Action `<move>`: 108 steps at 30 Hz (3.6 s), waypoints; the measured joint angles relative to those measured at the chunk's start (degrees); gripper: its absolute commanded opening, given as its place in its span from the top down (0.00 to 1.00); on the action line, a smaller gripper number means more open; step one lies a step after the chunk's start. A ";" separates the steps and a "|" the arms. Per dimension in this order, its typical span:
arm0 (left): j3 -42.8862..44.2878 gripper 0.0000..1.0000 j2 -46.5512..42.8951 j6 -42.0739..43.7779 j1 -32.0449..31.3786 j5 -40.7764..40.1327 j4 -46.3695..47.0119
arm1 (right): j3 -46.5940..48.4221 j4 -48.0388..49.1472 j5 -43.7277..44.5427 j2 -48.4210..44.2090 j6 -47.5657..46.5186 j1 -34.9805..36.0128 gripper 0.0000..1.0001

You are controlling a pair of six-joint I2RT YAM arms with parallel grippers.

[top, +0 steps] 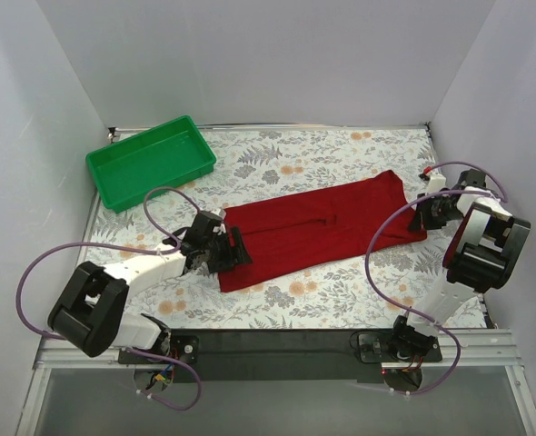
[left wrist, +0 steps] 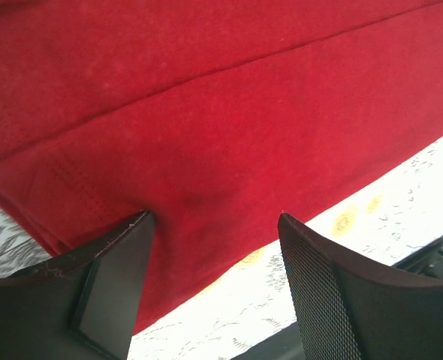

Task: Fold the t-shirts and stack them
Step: Fold the tshirt

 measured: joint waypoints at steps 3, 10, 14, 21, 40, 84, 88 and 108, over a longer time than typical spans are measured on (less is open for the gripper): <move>0.22 0.38 1.14 -0.87 0.00 0.66 1.40 | 1.18 0.04 0.04 0.00 0.26 0.00 0.99; 0.96 0.38 3.08 -2.23 -0.02 1.90 3.26 | 2.71 1.86 0.83 0.00 1.88 0.00 0.99; 0.98 0.37 3.13 -2.47 -0.02 1.90 3.23 | 2.93 3.26 2.21 0.33 2.73 0.00 0.99; 1.25 0.37 3.50 -2.54 -0.02 1.99 3.23 | 3.21 4.79 4.33 3.65 3.19 0.04 0.85; 12.22 0.21 1.25 5.95 -0.31 0.20 -6.21 | 9.33 7.23 7.28 -1.25 1.55 0.85 0.57; 82.82 0.32 66.55 42.66 1.73 27.19 -3.23 | 3.65 5.55 -10.67 -7.32 5.16 4.04 0.57; 83.30 0.34 67.23 41.97 0.85 27.69 -2.73 | 3.63 5.77 -10.80 -7.32 6.16 4.04 0.57; 83.10 0.56 67.36 41.35 -2.36 20.04 -1.70 | 2.08 6.91 -11.02 -7.65 7.63 3.45 0.57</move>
